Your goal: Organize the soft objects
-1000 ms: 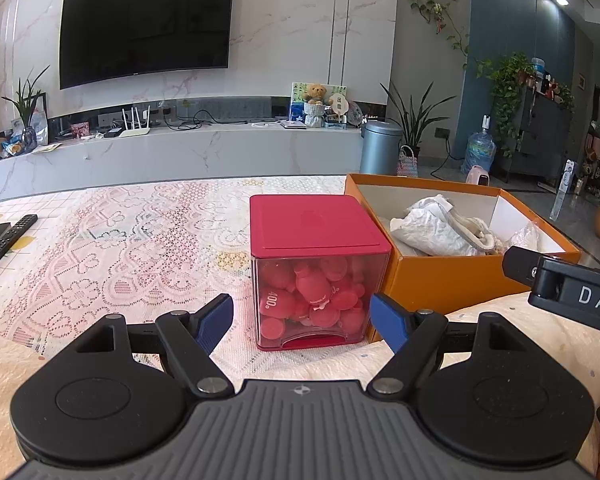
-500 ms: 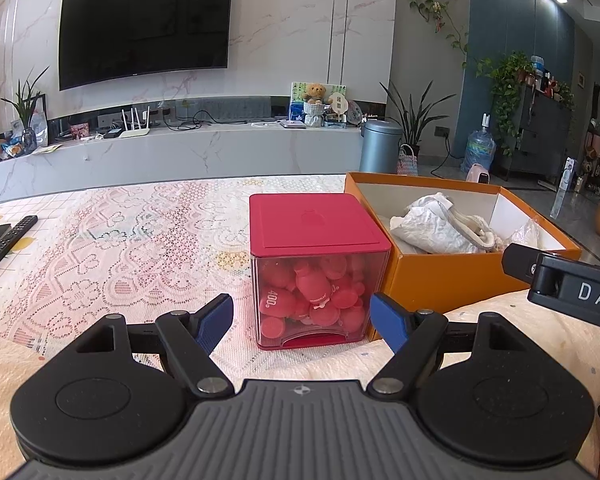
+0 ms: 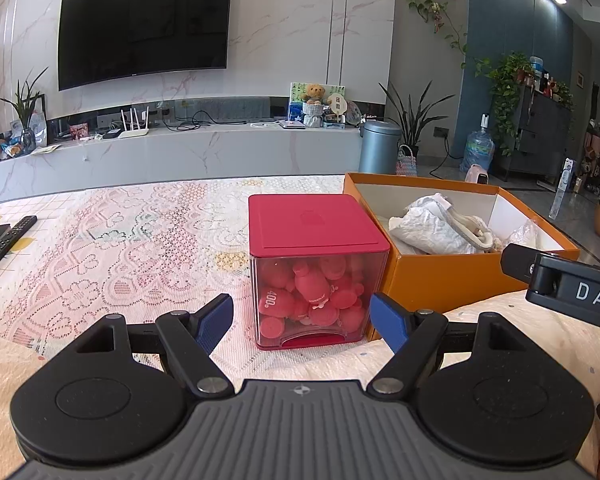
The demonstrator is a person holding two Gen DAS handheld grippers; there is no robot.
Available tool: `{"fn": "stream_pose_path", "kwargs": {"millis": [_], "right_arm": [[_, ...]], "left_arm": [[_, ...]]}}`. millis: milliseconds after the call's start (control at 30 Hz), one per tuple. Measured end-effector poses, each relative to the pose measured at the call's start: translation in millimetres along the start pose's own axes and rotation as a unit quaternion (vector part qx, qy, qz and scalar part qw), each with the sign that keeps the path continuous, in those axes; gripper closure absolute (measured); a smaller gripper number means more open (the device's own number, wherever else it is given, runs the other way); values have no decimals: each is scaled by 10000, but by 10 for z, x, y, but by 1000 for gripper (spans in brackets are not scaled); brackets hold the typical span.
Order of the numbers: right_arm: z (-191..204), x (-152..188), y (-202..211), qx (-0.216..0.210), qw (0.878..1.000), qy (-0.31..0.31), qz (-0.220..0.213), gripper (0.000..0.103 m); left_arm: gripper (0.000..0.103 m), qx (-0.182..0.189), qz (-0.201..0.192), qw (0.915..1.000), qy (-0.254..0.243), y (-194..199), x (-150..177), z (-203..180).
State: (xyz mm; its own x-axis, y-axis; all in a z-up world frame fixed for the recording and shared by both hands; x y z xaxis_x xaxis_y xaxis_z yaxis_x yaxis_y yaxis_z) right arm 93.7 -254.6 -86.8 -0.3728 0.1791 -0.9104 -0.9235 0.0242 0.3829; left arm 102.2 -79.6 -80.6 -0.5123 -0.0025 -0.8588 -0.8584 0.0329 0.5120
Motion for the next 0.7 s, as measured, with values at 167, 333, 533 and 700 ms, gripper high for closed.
{"fn": "stream_pose_path", "kwargs": {"millis": [167, 333, 533, 700], "right_arm": [[-6, 3, 1, 10, 10000, 3, 1, 3], [-10, 6, 5, 19, 10000, 5, -3, 3], [-13, 5, 8, 22, 10000, 9, -3, 3], [-10, 3, 6, 21, 10000, 10, -1, 3]], "left_arm": [[12, 0, 1, 10000, 3, 0, -1, 1], [12, 0, -4, 10000, 3, 2, -1, 4], [12, 1, -3, 10000, 6, 1, 0, 4], [12, -1, -11, 10000, -2, 7, 1, 6]]}}
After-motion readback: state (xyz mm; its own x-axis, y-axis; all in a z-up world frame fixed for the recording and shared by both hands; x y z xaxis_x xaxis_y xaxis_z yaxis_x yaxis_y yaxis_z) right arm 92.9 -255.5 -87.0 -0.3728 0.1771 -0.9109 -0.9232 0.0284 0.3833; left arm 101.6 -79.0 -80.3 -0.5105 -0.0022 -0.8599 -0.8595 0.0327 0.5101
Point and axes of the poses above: each gripper's, at about its wrist camera, not at the fingertips, and y roughly against the way its jaws point, z to its left, x to its underside, the point moved 4 cm from there along -y, roughly the way its jaws point, and after that the axes turned 4 degrees about -x, right-handed, at the moved point
